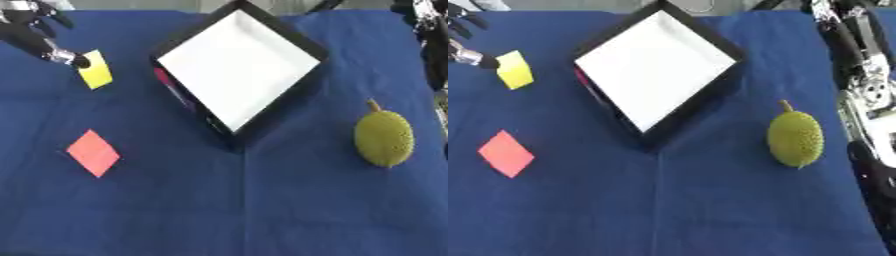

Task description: Pick up objects on the table and place them in the box.

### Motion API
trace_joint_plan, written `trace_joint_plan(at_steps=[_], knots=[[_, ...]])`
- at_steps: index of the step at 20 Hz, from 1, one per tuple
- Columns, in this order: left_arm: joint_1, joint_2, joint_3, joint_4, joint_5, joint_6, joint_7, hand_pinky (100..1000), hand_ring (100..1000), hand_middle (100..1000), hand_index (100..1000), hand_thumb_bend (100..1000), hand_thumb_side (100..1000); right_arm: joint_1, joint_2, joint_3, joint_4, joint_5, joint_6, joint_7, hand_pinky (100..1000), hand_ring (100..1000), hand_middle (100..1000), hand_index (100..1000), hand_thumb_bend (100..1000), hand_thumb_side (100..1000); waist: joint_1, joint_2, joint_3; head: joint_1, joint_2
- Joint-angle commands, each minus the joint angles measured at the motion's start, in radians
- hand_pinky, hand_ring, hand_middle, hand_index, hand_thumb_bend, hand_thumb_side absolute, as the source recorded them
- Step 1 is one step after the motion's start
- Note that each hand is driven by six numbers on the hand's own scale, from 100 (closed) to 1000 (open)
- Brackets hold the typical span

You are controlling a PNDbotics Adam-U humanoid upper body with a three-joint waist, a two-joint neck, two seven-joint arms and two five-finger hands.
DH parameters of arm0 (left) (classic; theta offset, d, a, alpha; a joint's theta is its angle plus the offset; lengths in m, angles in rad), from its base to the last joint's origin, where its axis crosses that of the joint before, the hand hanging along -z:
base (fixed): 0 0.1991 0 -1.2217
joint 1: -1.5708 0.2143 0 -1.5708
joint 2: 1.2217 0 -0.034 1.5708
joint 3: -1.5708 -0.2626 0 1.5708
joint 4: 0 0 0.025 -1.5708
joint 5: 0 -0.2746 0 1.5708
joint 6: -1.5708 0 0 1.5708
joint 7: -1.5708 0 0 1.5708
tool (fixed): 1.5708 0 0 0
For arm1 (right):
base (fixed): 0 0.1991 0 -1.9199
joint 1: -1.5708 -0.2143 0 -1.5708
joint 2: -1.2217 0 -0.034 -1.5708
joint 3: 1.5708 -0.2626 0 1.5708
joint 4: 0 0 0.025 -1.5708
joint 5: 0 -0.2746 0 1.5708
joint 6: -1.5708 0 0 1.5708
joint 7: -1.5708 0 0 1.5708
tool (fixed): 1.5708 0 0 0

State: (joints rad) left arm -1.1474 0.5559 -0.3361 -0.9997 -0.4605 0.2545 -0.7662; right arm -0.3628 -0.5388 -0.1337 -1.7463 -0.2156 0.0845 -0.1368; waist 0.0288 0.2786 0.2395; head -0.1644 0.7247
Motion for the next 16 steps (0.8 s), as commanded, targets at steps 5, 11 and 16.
trace_joint_plan(at_steps=[5, 11, 16], knots=[[-0.033, -0.007, 0.014, 0.023, -0.034, -0.006, 0.007, 884, 910, 964, 901, 674, 362, -0.025, -0.009, 0.001, -0.006, 0.002, 0.002, 0.003, 997, 838, 740, 863, 100, 650, 0.01, -0.007, -0.008, 0.01, -0.025], [-0.031, -0.015, 0.035, 0.052, -0.147, 0.005, 0.06, 892, 913, 962, 907, 695, 325, -0.025, -0.006, 0.004, -0.005, 0.008, 0.005, 0.007, 997, 838, 740, 864, 100, 659, 0.009, 0.003, -0.013, 0.023, -0.035], [-0.029, -0.027, 0.072, 0.099, -0.211, 0.01, 0.099, 894, 914, 962, 908, 693, 316, -0.029, -0.003, 0.006, -0.006, 0.013, 0.006, 0.01, 998, 838, 740, 864, 100, 664, 0.007, 0.014, -0.018, 0.032, -0.044]])
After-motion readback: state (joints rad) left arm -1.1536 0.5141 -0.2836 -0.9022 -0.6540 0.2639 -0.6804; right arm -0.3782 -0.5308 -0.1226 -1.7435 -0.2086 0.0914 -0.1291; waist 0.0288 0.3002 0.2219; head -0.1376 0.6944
